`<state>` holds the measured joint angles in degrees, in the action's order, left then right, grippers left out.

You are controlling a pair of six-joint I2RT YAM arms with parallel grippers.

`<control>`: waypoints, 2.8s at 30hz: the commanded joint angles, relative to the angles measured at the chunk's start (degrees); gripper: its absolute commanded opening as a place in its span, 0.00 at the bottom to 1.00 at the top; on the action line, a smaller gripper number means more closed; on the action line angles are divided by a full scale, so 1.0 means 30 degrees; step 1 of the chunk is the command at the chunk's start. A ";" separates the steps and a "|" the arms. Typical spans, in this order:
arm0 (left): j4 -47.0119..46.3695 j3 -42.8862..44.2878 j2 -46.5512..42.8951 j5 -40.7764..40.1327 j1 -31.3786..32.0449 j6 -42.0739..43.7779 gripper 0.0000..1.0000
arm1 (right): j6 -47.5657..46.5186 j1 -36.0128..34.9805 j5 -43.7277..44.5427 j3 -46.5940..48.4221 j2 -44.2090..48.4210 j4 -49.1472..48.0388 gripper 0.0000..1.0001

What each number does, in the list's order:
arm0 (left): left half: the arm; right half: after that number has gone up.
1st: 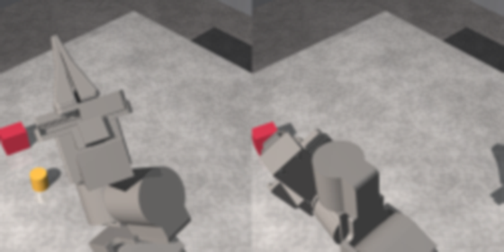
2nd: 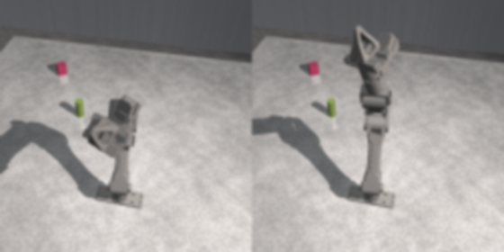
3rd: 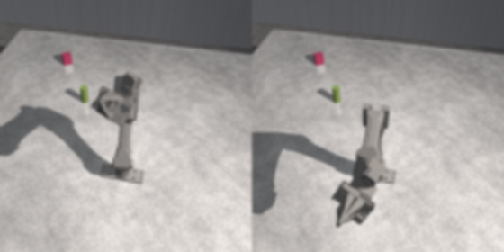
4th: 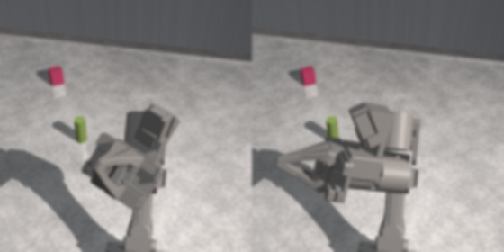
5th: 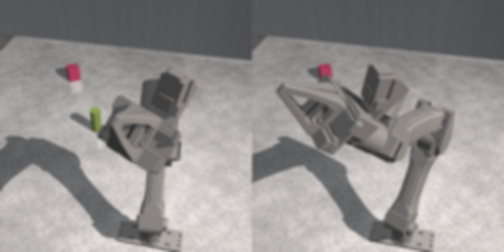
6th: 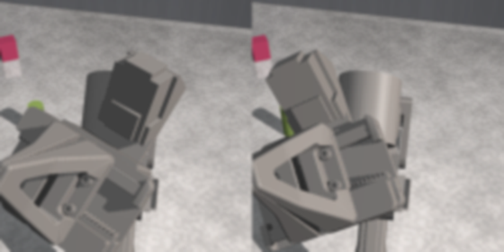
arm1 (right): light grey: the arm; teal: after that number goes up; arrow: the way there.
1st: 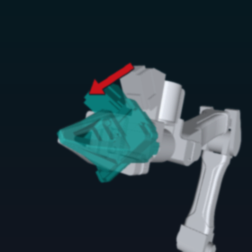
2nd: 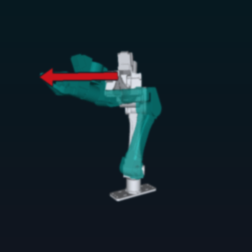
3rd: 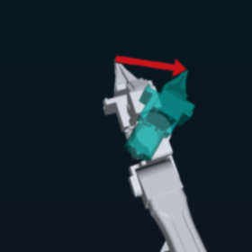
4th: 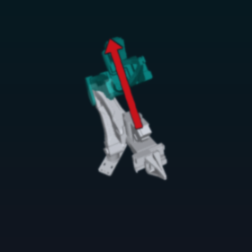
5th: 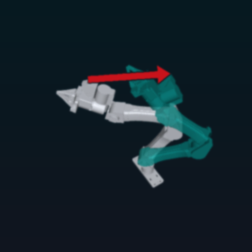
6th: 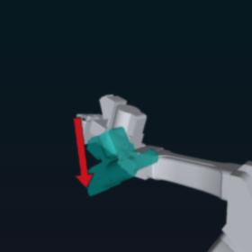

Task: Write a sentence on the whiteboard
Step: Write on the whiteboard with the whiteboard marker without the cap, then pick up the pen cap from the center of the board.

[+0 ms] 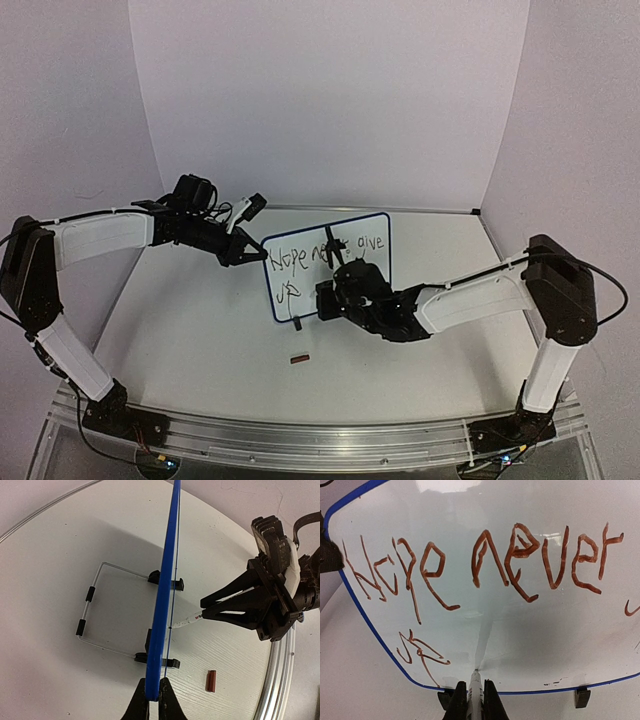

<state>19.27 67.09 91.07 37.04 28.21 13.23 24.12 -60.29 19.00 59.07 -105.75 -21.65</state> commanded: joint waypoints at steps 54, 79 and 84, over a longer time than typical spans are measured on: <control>-0.1936 -0.6799 -0.9873 -1.3406 0.7478 -0.5036 0.83 | 0.2530 0.8227 -1.7137 -0.4511 1.0201 0.3954 0.00; -0.7489 -0.6822 0.0444 -1.1063 1.0755 -0.4347 0.37 | 0.3777 0.8232 -1.4689 -0.5636 1.2501 0.5152 0.00; -0.7407 -0.6550 0.1557 -1.1688 1.1183 -0.3797 0.33 | 0.3852 0.8232 -1.4318 -0.5852 1.2811 0.5143 0.00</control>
<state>-0.97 45.18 93.88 2.81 60.74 0.01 35.02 -35.62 -26.07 42.16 -69.48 -5.57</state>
